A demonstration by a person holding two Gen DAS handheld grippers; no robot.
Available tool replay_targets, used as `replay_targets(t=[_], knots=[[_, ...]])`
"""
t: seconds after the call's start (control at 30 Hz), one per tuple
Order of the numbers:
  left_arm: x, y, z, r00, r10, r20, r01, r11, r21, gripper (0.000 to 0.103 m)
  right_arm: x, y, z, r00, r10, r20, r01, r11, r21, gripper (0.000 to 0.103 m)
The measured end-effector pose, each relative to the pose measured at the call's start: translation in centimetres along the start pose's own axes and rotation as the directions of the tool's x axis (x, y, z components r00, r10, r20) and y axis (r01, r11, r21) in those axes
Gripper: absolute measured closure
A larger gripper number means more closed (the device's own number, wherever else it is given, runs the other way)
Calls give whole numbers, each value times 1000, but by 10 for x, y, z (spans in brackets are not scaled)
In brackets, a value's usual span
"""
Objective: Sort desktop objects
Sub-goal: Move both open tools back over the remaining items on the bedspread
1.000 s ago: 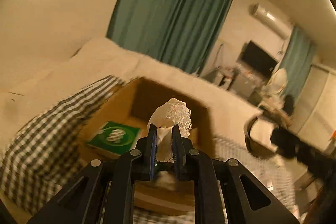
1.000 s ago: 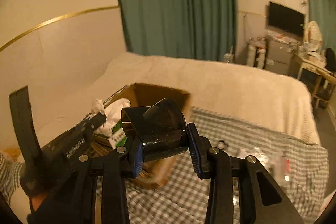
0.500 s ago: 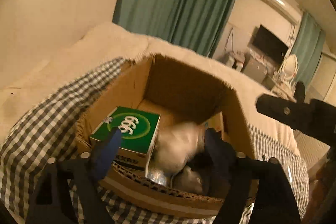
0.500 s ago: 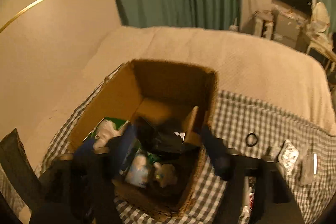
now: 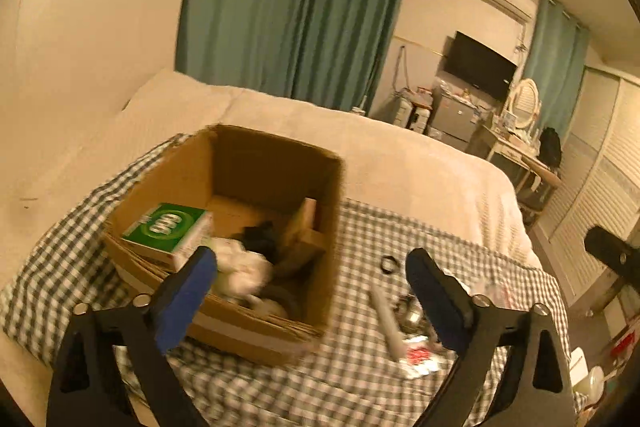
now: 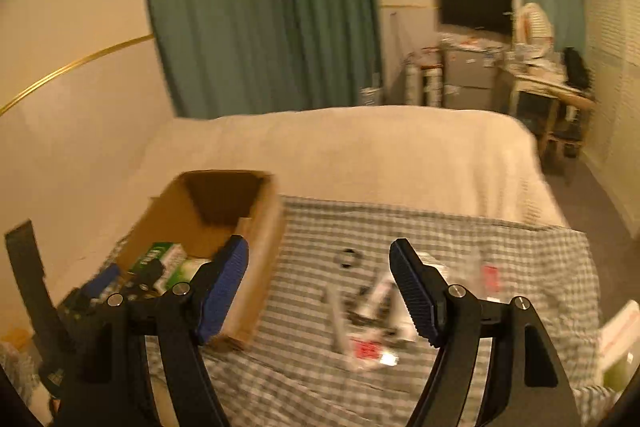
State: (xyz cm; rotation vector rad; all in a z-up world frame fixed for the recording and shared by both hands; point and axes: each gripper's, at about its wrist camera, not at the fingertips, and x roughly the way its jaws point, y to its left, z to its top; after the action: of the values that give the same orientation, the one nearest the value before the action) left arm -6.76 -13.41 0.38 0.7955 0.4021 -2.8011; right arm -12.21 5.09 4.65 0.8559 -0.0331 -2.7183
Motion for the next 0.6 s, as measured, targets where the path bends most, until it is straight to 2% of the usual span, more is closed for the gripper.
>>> replay_targets(t=[0.13,0.27,0.4,0.6], knots=[[7,-41,-25,998,-43,-51,44,998,37,4,-24,-48,-22,996,-91,19,90,995,38,30],[30,-64,-57,994,-36,-105,43,997,58,4,-30,-90,-51,987,-160,10,159,984,79,30],[60,-76,-88,988,-27,-155,40,995,87,4,-20,-130,-78,973,-231,-13,231,965,127,30],[100,-84,-113,976,1,-218,23,994,109,4,23,-162,-113,965,-251,-77,260,952,163,30]])
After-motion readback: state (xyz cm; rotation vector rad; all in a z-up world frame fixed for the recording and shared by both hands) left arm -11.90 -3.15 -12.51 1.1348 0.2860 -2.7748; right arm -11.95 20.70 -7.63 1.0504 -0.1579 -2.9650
